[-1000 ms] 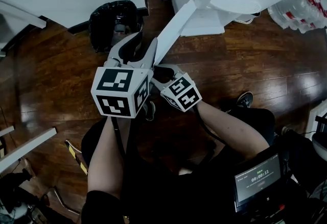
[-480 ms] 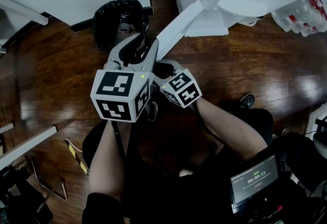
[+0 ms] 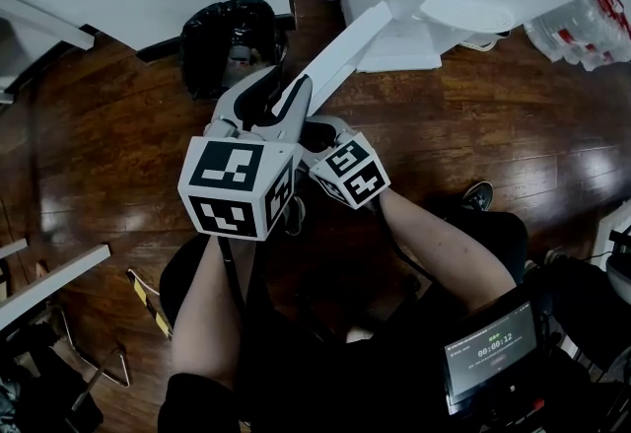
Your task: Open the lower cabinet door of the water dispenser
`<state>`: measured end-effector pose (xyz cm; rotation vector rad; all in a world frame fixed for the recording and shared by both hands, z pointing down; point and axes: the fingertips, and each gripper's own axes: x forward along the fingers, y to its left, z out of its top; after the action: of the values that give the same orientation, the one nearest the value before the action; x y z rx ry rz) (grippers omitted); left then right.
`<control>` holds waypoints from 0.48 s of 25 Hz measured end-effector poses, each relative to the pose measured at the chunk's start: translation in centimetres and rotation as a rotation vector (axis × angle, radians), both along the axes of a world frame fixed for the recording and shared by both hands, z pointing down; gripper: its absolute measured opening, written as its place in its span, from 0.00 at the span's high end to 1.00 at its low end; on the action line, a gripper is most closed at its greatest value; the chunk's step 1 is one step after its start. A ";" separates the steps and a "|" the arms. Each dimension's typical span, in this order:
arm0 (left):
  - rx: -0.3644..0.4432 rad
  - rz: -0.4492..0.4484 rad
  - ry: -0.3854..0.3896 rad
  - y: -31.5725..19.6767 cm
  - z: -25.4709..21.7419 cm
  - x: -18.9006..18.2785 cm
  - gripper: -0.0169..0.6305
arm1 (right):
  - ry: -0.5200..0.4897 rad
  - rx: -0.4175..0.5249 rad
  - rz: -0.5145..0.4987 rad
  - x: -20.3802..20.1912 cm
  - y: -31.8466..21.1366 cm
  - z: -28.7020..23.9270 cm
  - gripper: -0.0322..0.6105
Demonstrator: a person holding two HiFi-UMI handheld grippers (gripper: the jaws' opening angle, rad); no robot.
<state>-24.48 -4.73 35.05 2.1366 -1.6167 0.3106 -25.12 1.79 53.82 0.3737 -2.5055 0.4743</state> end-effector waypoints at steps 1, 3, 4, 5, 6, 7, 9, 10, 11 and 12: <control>0.007 -0.002 0.002 -0.1 -0.3 0.1 0.74 | 0.010 0.001 0.004 0.3 0.0 0.0 0.77; 0.026 -0.007 0.004 -0.2 -1.0 0.4 0.74 | 0.026 0.007 0.015 1.2 -0.1 -0.1 0.77; 0.033 -0.007 0.004 -0.2 -1.4 0.6 0.74 | 0.030 0.011 0.022 1.8 -0.2 -0.2 0.77; 0.040 -0.004 0.005 -0.3 -1.7 0.9 0.74 | 0.034 0.017 0.033 2.6 -0.5 -0.4 0.77; 0.048 0.002 0.008 -0.5 -2.1 1.4 0.74 | 0.036 0.025 0.048 3.7 -1.0 -0.8 0.77; 0.055 0.011 0.010 -0.6 -2.5 2.1 0.74 | 0.035 0.033 0.071 5.0 -1.7 -1.2 0.77; 0.065 0.037 0.010 -0.9 -3.0 3.9 0.74 | 0.025 0.044 0.138 8.1 -3.3 -2.4 0.77; 0.067 0.051 0.009 -1.1 -3.1 5.0 0.74 | 0.015 0.050 0.181 10.0 -4.2 -3.3 0.77; 0.068 0.064 0.009 -1.2 -3.1 6.1 0.74 | 0.002 0.058 0.228 11.9 -5.3 -4.3 0.77; 0.069 0.077 0.009 -1.4 -3.1 7.4 0.74 | -0.014 0.070 0.277 13.9 -6.3 -5.6 0.77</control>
<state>-17.08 -6.12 31.98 2.2525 -1.5648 0.2724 -11.25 -4.52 48.25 0.7538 -2.4988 0.4972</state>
